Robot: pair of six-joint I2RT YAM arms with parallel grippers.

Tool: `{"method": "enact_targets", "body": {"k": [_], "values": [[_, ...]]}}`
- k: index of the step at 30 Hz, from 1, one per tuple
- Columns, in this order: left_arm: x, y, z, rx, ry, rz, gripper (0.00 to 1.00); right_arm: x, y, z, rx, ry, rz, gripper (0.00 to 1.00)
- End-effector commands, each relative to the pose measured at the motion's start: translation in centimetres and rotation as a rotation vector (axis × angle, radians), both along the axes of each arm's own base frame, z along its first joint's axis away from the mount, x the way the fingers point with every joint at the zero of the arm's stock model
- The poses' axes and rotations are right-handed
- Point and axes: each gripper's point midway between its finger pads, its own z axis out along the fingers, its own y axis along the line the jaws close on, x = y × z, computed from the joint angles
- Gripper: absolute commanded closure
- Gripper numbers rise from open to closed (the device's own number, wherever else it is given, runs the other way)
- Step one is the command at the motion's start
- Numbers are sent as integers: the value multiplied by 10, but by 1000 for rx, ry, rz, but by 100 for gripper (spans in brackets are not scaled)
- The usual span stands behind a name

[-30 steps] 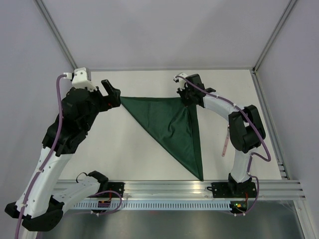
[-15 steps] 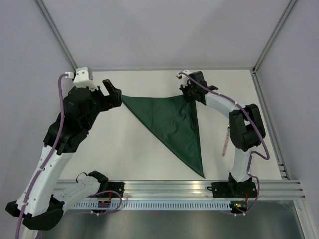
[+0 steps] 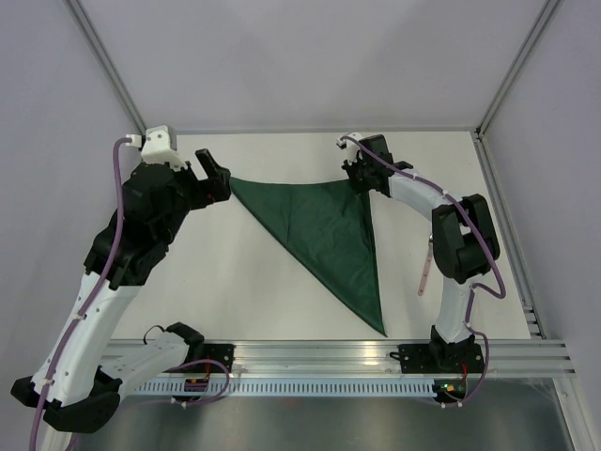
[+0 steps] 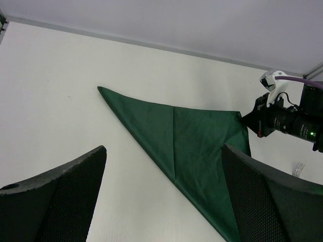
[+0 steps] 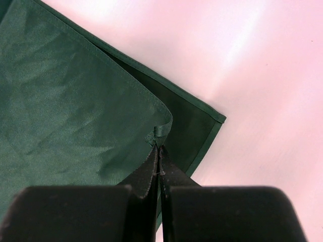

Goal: Fold the napkin, place the utensils inside, and roll it up
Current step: Fold the napkin

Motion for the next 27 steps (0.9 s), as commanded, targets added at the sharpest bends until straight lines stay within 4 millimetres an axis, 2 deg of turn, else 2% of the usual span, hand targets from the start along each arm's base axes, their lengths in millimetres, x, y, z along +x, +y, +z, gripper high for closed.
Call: {"method": "enact_targets", "body": {"k": [1,13,23,24,25,27], "values": [[3,-7,9,-18,-30,-29,2,11,-3,12,9,-41,-11,99],[5,-9,7,-21,-23,-36,2,12,-9,5,7,-36,-21,100],[7,-11,2,-18,-13,-40,2,14,-16,-10,-7,-13,-38,100],[7,-12,2,-19,-13,-41,2,14,-17,-11,-10,-11,-44,96],[7,-12,2,-19,-14,-41,2,15,-18,-10,-9,-13,-50,83],[7,-12,0,-19,-11,-44,2,16,-20,-12,-13,-15,-60,66]]}}
